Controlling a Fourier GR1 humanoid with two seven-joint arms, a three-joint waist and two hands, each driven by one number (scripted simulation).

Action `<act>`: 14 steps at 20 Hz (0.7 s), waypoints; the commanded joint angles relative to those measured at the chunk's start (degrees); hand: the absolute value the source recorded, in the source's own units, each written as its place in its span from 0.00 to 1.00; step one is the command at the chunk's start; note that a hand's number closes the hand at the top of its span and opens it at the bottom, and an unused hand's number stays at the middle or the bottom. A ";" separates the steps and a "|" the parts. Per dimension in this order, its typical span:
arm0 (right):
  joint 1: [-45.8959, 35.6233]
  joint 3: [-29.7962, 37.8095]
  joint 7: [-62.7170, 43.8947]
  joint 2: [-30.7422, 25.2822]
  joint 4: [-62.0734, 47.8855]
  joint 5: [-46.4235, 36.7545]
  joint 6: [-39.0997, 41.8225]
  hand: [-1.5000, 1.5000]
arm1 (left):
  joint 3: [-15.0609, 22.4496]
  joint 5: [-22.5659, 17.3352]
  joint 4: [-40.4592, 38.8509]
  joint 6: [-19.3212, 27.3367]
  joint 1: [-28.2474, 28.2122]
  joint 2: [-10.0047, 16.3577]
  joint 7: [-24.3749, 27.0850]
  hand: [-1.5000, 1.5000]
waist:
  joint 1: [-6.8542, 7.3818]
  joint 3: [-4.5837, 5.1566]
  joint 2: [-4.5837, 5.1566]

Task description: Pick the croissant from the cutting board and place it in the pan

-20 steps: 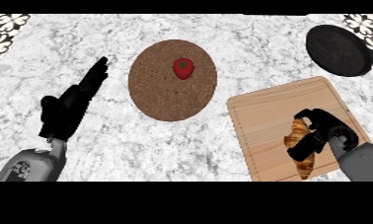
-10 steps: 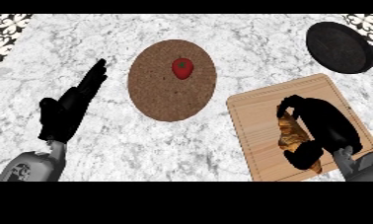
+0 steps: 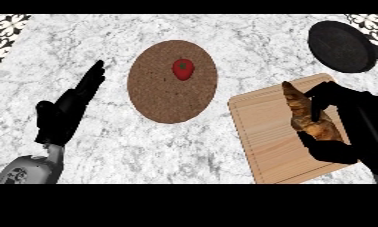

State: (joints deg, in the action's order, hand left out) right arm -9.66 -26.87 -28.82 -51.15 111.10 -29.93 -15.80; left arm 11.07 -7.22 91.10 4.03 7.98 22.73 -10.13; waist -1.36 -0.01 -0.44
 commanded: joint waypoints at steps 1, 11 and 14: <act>1.92 7.48 1.62 0.25 2.23 2.34 -1.20 1.00 | -0.23 0.74 0.18 -0.67 -1.52 -1.25 1.13 0.50 | 0.94 0.01 0.32; -1.50 18.79 19.98 10.46 -22.64 12.85 -6.06 1.00 | -1.08 2.18 -2.20 -2.20 1.45 -3.41 1.72 0.50 | 2.10 -0.05 0.77; -3.83 22.47 27.86 10.94 -30.41 15.86 -2.58 1.00 | -1.52 2.35 -0.41 -4.08 -0.42 -2.87 2.32 0.50 | 1.96 -0.03 0.58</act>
State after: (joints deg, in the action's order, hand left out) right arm -10.61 -8.65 -9.38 -42.05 90.33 -17.76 -20.30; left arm 10.44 -4.87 90.35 1.79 8.88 19.73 -9.91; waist 0.43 -0.05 0.17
